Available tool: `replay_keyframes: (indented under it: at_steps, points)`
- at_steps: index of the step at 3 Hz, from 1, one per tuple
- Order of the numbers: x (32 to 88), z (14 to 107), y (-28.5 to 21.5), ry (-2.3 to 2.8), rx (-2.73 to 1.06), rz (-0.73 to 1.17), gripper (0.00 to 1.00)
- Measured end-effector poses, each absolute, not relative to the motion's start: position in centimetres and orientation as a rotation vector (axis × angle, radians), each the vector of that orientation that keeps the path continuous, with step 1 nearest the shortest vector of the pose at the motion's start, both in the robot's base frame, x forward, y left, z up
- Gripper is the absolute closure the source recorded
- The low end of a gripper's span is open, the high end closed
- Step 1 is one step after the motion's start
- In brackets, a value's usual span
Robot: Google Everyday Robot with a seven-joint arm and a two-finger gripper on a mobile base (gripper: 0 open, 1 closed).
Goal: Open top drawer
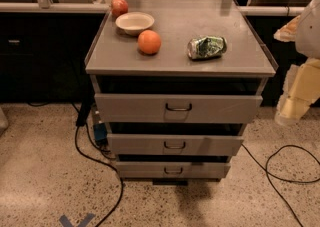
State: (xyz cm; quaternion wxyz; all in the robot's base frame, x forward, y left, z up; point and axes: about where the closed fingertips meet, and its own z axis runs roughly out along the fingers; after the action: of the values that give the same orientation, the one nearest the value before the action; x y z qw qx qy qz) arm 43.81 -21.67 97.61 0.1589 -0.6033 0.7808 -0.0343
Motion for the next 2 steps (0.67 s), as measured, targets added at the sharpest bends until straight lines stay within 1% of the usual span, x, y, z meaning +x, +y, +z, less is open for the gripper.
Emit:
replay_keyframes:
  at_steps: [1,2]
  points:
    - [43.8,97.6,-21.7,2.232,-1.725,-0.098,0.0]
    - [44.3,95.5,-22.3,2.205,-1.735,-0.065,0.0]
